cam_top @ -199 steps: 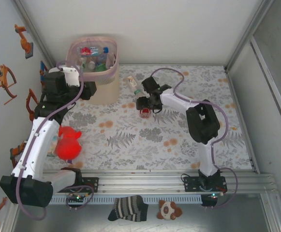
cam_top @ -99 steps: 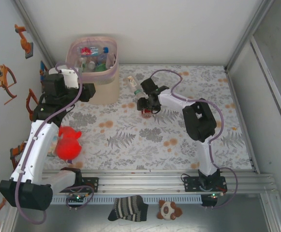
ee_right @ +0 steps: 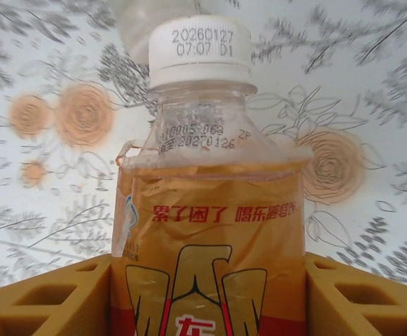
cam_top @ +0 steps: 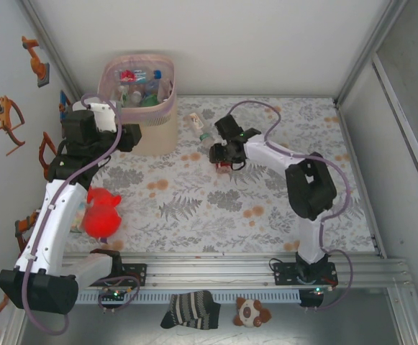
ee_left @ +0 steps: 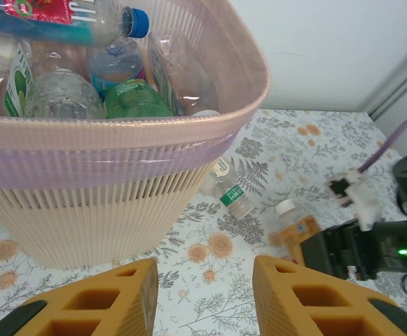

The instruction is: Put the plastic bottles in the bin

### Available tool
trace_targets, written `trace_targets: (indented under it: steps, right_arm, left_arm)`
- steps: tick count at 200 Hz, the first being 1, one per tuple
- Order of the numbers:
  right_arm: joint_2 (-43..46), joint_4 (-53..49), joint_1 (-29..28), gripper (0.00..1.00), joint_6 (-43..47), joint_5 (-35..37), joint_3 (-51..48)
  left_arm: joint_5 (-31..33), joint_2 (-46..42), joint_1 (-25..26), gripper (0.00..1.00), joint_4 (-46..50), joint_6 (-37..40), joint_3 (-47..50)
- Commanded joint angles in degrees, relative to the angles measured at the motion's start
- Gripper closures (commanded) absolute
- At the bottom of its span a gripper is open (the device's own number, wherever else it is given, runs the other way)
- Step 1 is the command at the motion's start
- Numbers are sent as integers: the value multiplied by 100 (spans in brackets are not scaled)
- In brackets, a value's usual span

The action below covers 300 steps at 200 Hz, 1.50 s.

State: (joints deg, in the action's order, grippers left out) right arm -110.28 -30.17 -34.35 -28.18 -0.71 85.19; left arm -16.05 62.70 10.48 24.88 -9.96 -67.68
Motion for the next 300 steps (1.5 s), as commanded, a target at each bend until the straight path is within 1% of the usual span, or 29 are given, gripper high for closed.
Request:
trace_targets:
  steps: [1, 15, 32, 66, 98, 127, 163, 183, 217, 243, 300]
  right_arm:
    - [669, 156, 16, 41, 297, 237, -122]
    - [929, 192, 16, 41, 455, 246, -138]
    - [1185, 222, 16, 41, 678, 213, -54]
    - [1486, 330, 16, 41, 1027, 61, 317]
    - [1441, 459, 15, 41, 1099, -316, 877]
    - [1225, 711, 7, 42, 903, -703, 1417]
    - [938, 1480, -67, 42, 474, -1174, 1873]
    - [710, 1950, -129, 43, 205, -1294, 2156]
    - [233, 2631, -254, 43, -161, -1230, 2661]
    - [-191, 2926, -342, 43, -364, -1178, 3147]
    - [-1218, 3029, -447, 43, -763, -1072, 4366]
  left_arm:
    - [89, -55, -46, 60, -64, -166, 27]
    - [424, -44, -108, 59, 57, -313, -20]
    - [562, -20, -273, 59, 266, -454, -87]
    - [497, -157, -561, 58, 339, -619, 3]
    - [450, -274, -678, 57, 424, -631, 67]
    - [393, -378, -723, 57, 477, -639, 169]
    - [377, -528, -775, 57, 534, -656, 273]
    - [361, -583, -793, 57, 552, -657, 288]
    - [242, -601, -811, 57, 571, -690, 275]
    - [147, -592, -815, 57, 571, -726, 251]
    - [78, -574, -820, 57, 585, -736, 184]
